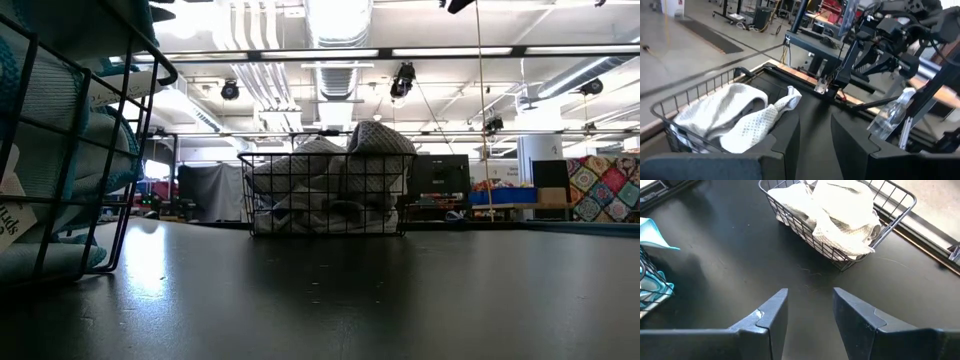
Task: Sort microfiber towel by color & place in baskets
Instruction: Return to Home Position
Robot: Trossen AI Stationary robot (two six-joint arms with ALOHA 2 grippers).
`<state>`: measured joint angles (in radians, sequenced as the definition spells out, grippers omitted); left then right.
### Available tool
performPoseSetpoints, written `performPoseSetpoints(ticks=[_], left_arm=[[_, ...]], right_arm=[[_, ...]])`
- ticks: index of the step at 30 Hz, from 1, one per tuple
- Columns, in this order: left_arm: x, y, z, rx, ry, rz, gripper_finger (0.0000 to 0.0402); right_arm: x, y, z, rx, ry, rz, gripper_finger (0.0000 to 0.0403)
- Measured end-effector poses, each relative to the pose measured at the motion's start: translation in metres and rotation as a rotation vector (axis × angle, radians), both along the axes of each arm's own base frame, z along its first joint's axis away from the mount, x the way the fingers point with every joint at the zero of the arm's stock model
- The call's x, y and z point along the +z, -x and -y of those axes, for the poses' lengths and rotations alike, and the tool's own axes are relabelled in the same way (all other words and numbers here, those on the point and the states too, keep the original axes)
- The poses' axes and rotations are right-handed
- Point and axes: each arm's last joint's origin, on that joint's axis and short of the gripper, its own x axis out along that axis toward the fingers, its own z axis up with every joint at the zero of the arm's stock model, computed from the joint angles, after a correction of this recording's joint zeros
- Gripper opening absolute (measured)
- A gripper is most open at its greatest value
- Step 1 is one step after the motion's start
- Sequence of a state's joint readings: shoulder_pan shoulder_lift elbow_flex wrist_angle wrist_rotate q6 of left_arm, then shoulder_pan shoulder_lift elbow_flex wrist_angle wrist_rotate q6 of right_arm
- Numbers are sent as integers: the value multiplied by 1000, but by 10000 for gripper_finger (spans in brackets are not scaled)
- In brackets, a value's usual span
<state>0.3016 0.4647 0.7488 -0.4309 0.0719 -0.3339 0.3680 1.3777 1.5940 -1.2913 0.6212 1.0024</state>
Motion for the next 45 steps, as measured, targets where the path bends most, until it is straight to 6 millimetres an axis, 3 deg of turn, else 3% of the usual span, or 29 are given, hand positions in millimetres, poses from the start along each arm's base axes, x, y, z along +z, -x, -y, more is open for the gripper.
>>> performPoseSetpoints(ticks=[8,19,27,33,45], left_arm=[[-23,-10,-3,13,88,-64,95],[-32,-21,-7,24,151,-124,95],[-41,-18,3,-269,197,-207,95],[-28,-7,8,-333,66,-78,95],[-14,34,20,-334,-48,118,95]], right_arm=[[0,0,0,6,3,-1,146],[0,-1,0,15,7,1,146],[1,-1,-1,22,10,2,146],[1,-1,-1,26,11,3,146],[1,-1,-2,34,12,2,146]])
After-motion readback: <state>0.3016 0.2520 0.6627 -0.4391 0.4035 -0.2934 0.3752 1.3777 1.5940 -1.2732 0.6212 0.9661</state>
